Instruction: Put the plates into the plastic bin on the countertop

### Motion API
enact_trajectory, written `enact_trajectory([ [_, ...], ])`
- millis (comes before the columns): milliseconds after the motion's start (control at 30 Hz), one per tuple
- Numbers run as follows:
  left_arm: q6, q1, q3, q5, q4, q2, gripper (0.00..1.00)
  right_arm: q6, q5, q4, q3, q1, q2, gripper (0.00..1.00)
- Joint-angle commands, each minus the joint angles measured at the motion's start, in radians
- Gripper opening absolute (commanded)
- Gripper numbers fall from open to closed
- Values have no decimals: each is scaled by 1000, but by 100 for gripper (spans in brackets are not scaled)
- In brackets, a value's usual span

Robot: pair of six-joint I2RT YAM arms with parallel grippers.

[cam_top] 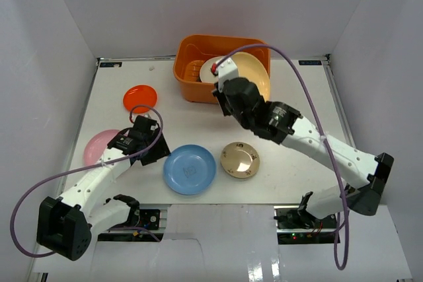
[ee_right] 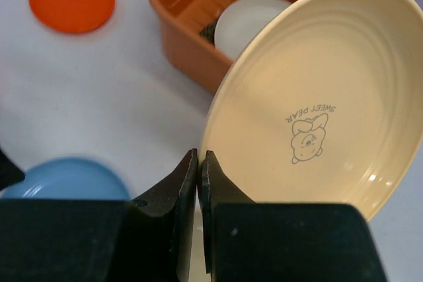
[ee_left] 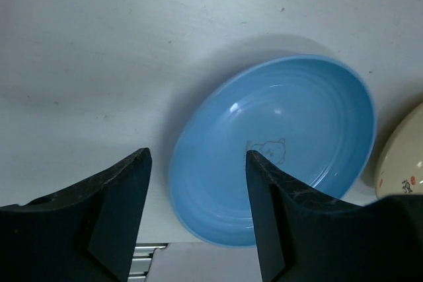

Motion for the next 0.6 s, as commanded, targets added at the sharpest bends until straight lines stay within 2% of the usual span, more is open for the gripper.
enact_trajectory([
  [0,-107,2,-39,-32,-8,-45,70,-278,-179,178,161,-87,148,8],
  [33,-107,2,-53,-25,16,-40,71,-292,-210,175,249,-130,195,8],
  [167,-97,-1,-101,46,67,33,72,-366,-367,173,431,-218,446,8],
  [233,-92,-1,-101,51,81,78,72,-377,-410,172,519,-267,517,8],
  [300,-84,-4,-103,49,87,96,71,-384,-480,173,564,-293,606,8],
  [400,-74,-7,-106,55,104,130,69,-400,-504,172,632,-328,704,8],
  [500,-63,-7,-100,60,104,177,64,-423,-502,172,678,-341,779,8],
  [567,-61,-8,-98,60,105,196,57,-424,-507,172,695,-347,824,8],
])
